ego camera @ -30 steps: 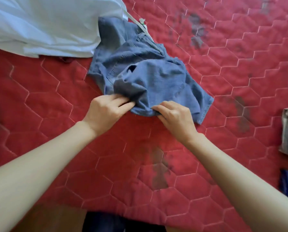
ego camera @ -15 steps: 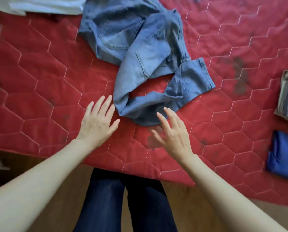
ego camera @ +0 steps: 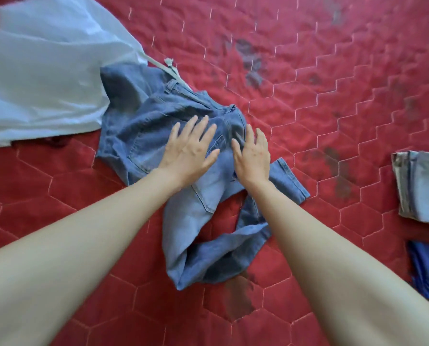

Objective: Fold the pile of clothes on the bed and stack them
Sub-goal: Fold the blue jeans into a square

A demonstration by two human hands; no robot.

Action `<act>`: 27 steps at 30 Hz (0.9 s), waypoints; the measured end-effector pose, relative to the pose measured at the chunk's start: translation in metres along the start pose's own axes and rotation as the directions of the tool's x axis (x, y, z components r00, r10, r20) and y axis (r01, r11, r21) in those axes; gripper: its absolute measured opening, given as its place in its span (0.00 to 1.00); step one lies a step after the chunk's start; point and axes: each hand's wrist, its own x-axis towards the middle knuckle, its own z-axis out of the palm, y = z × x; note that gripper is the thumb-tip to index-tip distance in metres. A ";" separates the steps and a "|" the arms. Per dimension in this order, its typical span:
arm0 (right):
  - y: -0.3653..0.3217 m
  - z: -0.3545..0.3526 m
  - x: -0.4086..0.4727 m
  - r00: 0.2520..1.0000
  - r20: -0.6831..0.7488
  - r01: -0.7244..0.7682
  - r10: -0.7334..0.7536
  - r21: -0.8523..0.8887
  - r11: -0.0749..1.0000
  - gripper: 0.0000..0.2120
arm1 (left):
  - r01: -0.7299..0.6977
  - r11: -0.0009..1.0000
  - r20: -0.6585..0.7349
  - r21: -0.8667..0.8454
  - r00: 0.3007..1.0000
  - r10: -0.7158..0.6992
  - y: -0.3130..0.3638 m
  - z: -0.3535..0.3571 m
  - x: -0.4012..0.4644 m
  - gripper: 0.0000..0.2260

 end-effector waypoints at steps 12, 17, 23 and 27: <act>0.057 0.042 0.022 0.985 0.160 -0.034 0.065 -0.186 0.982 0.29 | -0.055 0.993 0.330 0.106 0.944 0.017 -0.063 0.033 0.145 0.25; 0.062 0.037 0.039 0.976 0.178 -0.091 0.124 -0.184 0.979 0.30 | -0.023 0.962 0.389 0.271 0.917 -0.088 -0.081 0.034 0.162 0.30; 0.066 0.025 0.059 0.938 0.258 -0.210 0.232 -0.108 0.972 0.25 | -0.219 0.914 0.213 0.342 0.965 0.152 -0.096 0.007 0.171 0.20; 0.060 0.023 0.052 0.945 0.247 -0.212 0.214 -0.036 0.977 0.24 | -0.245 0.932 0.072 0.267 0.970 0.234 -0.106 -0.012 0.146 0.11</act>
